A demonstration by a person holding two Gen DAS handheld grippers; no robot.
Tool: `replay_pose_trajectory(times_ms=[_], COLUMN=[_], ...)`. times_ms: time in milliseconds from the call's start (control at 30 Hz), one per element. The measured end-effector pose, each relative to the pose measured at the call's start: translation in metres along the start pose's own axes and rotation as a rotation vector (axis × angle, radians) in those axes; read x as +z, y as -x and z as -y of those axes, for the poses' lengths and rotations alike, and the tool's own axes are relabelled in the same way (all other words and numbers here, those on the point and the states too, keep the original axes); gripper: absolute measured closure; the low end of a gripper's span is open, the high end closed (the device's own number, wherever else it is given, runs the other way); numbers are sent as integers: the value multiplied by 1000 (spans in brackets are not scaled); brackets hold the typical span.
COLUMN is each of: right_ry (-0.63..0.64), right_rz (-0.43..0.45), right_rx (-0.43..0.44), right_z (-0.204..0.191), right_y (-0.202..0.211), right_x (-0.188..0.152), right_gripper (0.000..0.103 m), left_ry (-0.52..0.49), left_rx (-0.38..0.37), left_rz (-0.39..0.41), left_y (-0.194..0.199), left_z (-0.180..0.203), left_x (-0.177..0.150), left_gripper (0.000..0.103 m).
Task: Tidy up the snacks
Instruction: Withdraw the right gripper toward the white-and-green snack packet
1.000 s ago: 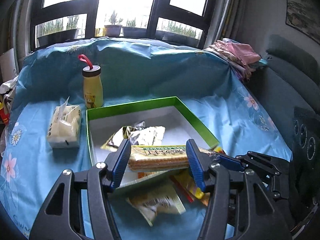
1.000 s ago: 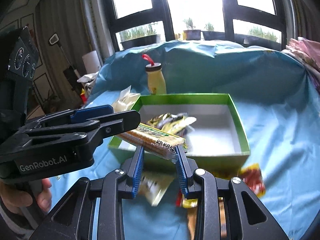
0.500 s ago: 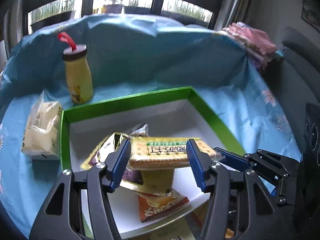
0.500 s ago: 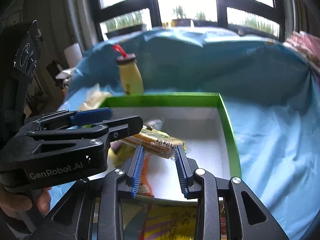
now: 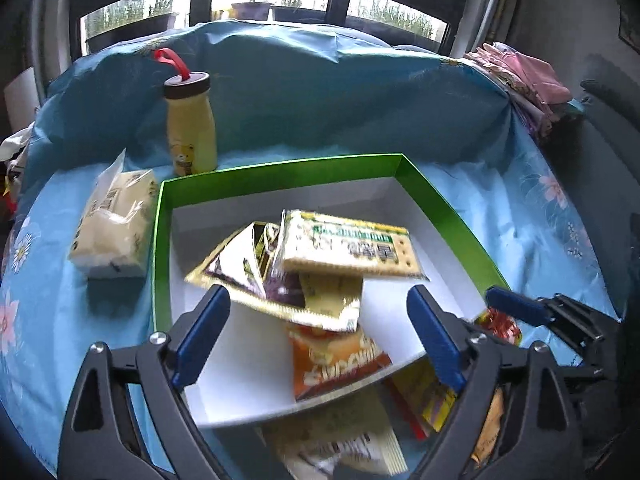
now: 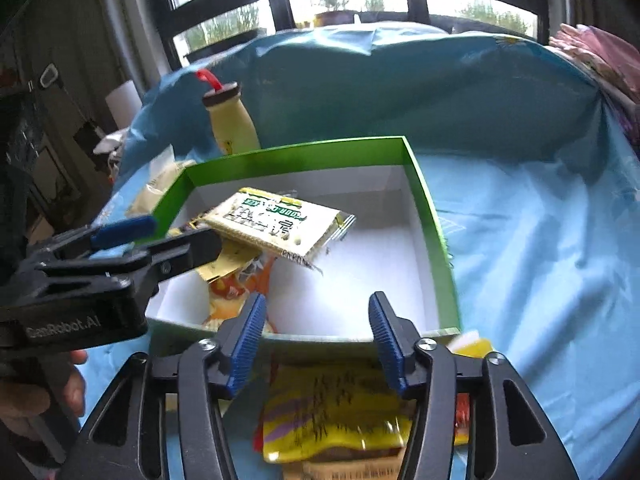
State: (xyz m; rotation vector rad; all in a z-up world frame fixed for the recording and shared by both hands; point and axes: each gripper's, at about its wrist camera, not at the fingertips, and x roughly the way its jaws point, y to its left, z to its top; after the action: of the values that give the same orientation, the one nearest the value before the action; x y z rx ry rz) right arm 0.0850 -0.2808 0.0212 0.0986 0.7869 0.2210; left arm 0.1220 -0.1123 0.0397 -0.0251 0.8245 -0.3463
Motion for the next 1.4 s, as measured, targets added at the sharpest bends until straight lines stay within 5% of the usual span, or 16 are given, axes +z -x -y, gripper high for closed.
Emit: replay_pose_trajectory(times_ms=[233, 300, 767, 967, 1400], right_ry=[-51, -60, -56, -59, -13], right_rz=[39, 43, 65, 40, -75], right_rx=[-2, -2, 61, 89, 206], right_z=[9, 10, -13, -21, -45], right_y=[42, 50, 101, 101, 68], right_x=[-19, -24, -55, -66, -97], right_gripper=[40, 39, 37, 27, 27], left_ry=[11, 14, -5, 50, 232], left_rx=[16, 21, 101, 89, 10], left_rz=[16, 31, 91, 51, -69], left_y=[30, 40, 98, 104, 87], left_z=[8, 11, 23, 6, -48], left_x=[-15, -20, -52, -68, -114], left_gripper=[11, 0, 0, 0, 0])
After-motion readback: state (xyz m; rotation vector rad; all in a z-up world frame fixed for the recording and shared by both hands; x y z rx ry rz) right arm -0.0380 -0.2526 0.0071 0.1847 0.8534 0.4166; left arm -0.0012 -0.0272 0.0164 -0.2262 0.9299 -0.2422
